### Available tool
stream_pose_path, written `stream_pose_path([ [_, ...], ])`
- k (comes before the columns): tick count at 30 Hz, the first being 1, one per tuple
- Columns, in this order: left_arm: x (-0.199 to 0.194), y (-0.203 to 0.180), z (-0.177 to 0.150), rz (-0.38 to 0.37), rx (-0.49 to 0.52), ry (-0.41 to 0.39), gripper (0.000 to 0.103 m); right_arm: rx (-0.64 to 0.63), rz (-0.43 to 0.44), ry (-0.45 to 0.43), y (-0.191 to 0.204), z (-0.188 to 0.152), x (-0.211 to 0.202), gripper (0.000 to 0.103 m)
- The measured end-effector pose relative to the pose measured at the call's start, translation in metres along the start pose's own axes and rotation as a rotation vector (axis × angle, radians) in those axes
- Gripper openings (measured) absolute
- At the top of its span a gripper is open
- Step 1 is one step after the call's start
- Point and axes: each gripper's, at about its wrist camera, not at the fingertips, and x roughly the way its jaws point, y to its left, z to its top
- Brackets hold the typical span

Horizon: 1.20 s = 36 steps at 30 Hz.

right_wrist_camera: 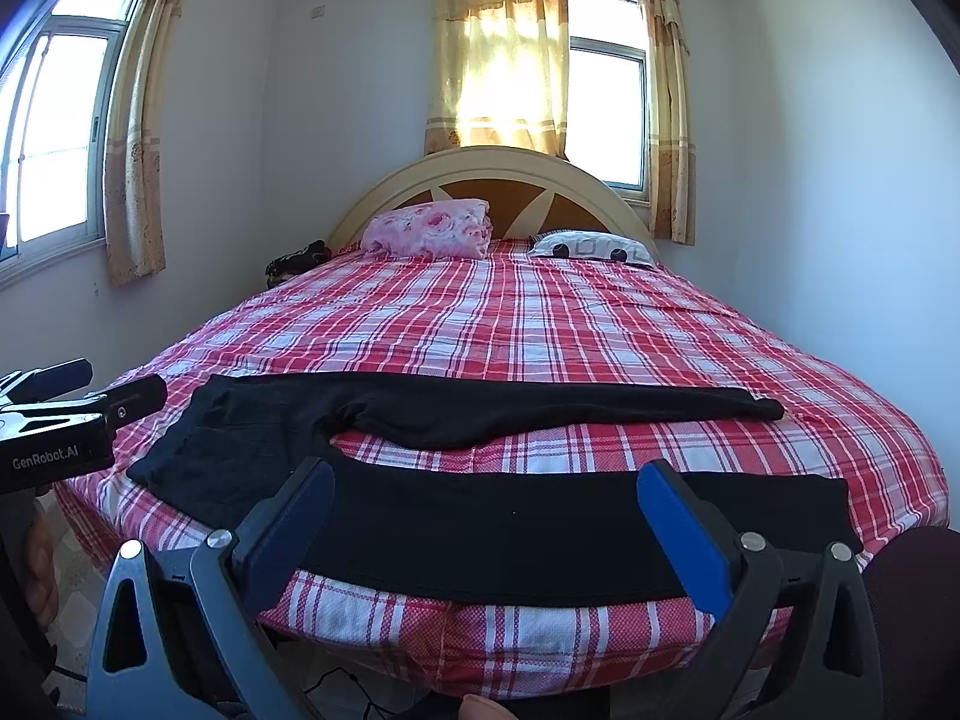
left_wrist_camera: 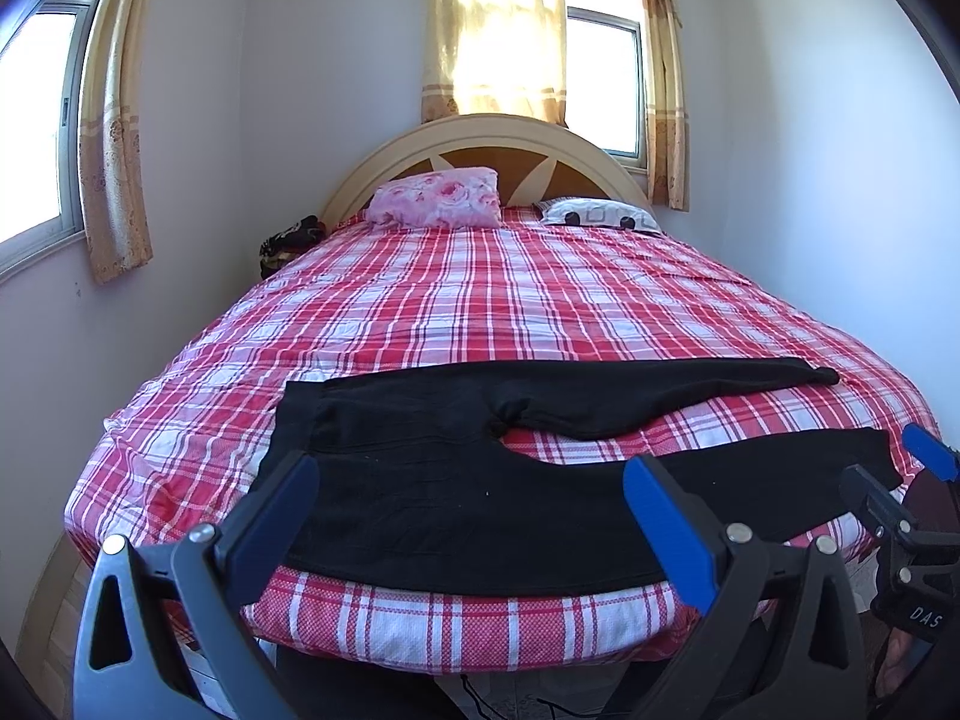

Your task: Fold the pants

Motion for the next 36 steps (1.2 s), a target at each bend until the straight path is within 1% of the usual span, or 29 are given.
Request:
stream_pose_path([
  [36, 0.0001, 0.0025, -0.0003, 0.001, -0.008, 0.000, 0.103, -0.006, -0.002, 0.009, 0.0012, -0.0042, 0.0015, 0.102],
])
